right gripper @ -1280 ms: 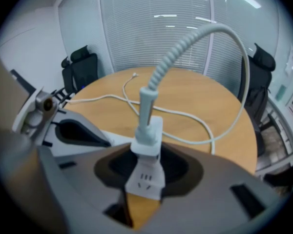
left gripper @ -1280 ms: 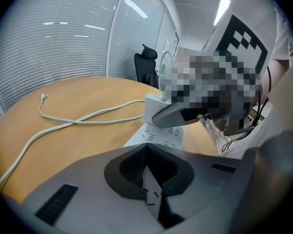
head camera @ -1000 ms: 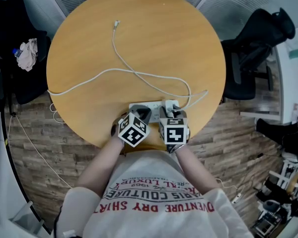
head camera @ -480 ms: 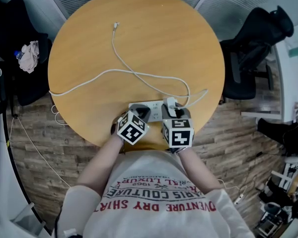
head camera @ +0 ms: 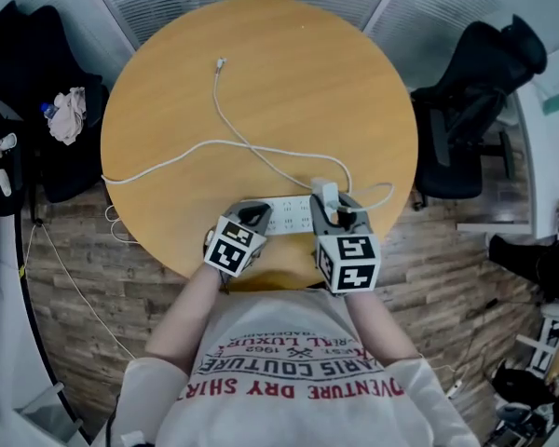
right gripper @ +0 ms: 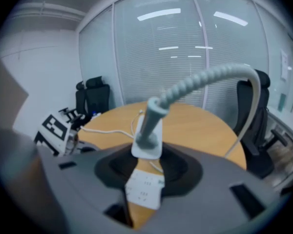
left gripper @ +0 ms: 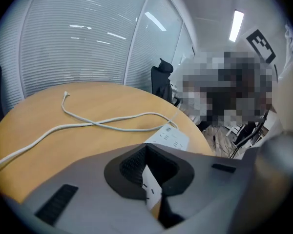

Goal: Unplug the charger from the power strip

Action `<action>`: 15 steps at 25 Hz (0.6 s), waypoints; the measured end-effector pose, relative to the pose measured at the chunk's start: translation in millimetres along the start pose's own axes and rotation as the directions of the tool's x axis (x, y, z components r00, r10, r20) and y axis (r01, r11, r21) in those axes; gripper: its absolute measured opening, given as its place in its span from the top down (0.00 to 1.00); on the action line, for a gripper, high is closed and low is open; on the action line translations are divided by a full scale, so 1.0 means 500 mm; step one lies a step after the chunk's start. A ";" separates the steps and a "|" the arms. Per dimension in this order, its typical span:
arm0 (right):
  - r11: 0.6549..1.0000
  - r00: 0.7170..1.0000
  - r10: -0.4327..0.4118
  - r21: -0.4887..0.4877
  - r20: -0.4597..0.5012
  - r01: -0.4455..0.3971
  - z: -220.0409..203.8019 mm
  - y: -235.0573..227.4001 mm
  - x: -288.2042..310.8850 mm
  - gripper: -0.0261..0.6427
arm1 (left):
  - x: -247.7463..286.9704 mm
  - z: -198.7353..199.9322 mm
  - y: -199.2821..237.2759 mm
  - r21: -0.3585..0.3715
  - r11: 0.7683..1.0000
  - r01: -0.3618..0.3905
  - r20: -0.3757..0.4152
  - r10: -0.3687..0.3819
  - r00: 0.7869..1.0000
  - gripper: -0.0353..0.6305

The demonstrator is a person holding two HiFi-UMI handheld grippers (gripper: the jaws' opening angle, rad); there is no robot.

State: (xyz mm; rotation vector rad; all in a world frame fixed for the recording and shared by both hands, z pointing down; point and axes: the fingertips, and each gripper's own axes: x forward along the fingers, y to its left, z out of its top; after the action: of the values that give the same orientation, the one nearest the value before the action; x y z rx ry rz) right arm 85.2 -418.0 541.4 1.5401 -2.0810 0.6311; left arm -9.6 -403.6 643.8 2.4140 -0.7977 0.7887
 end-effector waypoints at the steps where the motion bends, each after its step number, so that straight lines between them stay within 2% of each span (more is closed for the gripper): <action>1: 1.000 1.000 0.008 0.001 0.018 -0.008 0.012 -0.002 -0.010 0.73 | -0.016 0.011 0.000 -0.014 1.000 -0.012 0.023 0.012 1.000 0.90; 4: 0.999 0.995 0.047 -0.013 0.090 -0.046 0.062 -0.002 -0.034 0.73 | -0.078 0.071 0.008 -0.056 0.997 -0.055 0.125 0.062 0.990 0.90; 7: 0.996 0.982 0.089 -0.044 0.165 -0.083 0.112 0.003 -0.059 0.73 | -0.152 0.151 0.009 -0.077 0.992 -0.101 0.254 0.118 0.960 0.90; 11: 0.988 0.962 0.140 -0.098 0.236 -0.120 0.162 0.014 -0.093 0.73 | -0.258 0.259 -0.003 -0.075 0.983 -0.165 0.423 0.181 0.888 0.90; 15: 0.979 0.938 0.179 -0.143 0.296 -0.142 0.202 0.027 -0.127 0.73 | -0.357 0.335 -0.019 -0.068 0.971 -0.228 0.544 0.228 0.808 0.90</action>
State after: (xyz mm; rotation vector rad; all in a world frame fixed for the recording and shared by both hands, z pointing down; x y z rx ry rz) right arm 78.5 -429.4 422.0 1.4872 -2.4484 0.3273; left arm -60.4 -427.8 405.2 2.6040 -1.3249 0.1477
